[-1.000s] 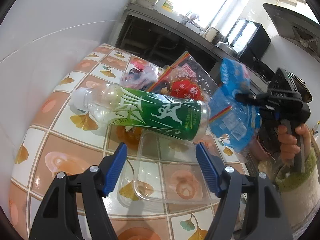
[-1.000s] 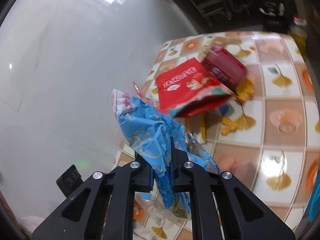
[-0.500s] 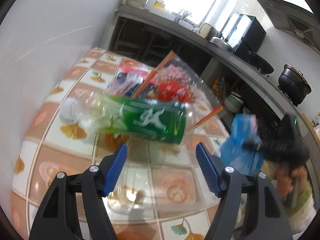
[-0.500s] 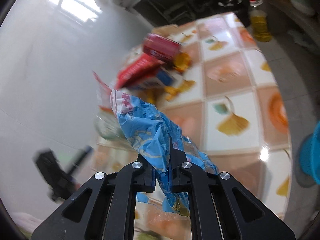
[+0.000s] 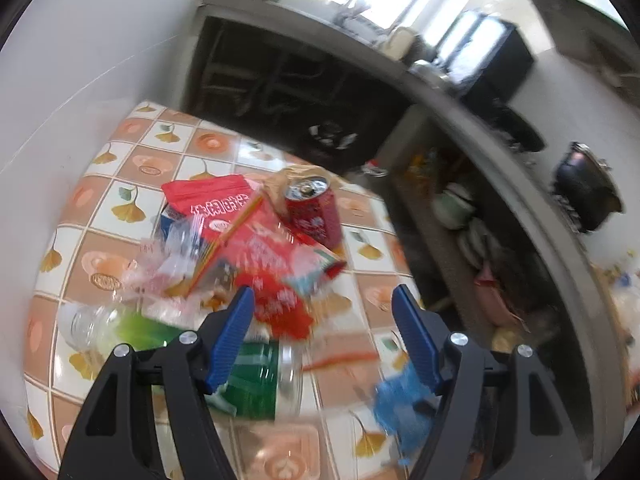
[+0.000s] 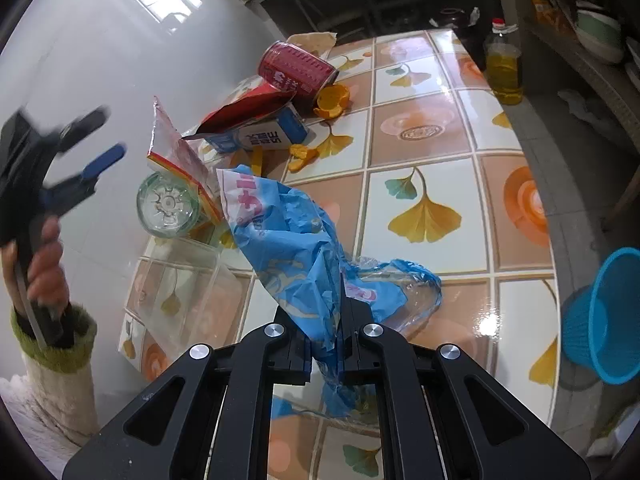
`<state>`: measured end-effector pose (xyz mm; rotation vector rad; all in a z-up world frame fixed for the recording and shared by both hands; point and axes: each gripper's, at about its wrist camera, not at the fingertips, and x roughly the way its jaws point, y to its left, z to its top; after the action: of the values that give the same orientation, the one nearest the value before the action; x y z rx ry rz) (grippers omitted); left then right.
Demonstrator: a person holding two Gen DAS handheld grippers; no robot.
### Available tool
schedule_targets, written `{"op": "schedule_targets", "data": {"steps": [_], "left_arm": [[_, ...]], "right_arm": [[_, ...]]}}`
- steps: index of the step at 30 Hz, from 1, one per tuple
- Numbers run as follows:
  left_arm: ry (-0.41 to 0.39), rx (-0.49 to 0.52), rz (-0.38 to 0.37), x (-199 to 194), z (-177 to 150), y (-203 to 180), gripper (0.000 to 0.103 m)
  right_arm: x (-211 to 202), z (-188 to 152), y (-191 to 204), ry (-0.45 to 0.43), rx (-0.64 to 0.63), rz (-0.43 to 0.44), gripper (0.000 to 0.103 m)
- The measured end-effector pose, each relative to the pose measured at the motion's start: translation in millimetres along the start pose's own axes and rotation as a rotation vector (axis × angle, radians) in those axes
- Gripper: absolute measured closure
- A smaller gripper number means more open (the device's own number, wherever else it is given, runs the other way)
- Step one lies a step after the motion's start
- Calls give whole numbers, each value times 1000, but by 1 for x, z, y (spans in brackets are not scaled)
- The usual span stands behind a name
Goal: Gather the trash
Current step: 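Lift the blue wrapper with the right gripper while the left gripper grasps a clear wrapper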
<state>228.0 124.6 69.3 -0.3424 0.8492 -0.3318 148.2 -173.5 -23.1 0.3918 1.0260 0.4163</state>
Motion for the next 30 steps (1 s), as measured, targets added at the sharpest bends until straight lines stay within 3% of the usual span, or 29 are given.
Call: {"op": "schedule_targets", "data": {"steps": [3,6,7,9,14,20,30], "left_arm": [[59,15,94,30,9,-14,43],[108,17,157,52,8,-16,69],[121,14,158,57,7,-17,71],[116,16,172,57,4,-17,83],[71,27,198,45,3,-21,97],[20,34,183,16,-4,-31,101],[-100,76,91,-46,-14,-60,102]], "right_arm": [[-1,-2,-2,-5,2,18,96],[-3,-2,-7,-15,8,41,96],[-4,-3,-9,-20,12,48,96],[-6,-3,-13,-30,22,59,96],[-11,-6,-22,-46,47,94,96],[-21,-8,-21,-77,50,119,96],[-47,-9,-12,-148,38,147,96]]}}
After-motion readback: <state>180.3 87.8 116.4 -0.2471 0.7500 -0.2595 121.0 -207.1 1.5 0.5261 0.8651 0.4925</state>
